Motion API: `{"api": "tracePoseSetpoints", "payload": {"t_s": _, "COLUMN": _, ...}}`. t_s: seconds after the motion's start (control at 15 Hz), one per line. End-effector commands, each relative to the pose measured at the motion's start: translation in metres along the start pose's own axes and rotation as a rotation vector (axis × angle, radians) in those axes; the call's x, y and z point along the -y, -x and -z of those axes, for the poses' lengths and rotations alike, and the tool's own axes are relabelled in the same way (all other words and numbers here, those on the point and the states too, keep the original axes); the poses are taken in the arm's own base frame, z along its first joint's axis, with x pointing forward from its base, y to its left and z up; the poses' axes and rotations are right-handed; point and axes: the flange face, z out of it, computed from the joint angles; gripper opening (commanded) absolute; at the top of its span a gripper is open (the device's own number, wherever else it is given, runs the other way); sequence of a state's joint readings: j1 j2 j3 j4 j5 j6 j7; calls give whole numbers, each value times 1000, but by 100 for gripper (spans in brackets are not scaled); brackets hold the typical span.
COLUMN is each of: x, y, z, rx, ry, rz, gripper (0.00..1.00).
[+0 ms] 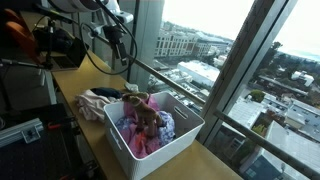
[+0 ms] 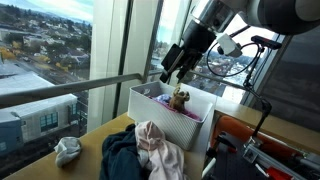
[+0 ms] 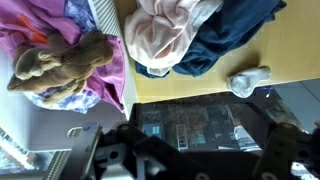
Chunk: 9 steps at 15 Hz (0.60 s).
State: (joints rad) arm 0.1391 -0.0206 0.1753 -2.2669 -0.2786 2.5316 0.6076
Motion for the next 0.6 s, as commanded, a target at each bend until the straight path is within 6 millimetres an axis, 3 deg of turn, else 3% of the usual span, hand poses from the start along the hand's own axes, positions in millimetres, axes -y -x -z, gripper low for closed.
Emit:
{"api": "tracePoseSetpoints", "payload": {"t_s": 0.0, "x": 37, "y": 9, "z": -28, "rx": 35, "ry": -12, "rz": 37, "gripper": 100}}
{"api": "tracePoseSetpoints", "payload": {"t_s": 0.53, "x": 95, "y": 65, "z": -129, "rx": 167, "ry": 2, "rz": 97, "gripper": 100}}
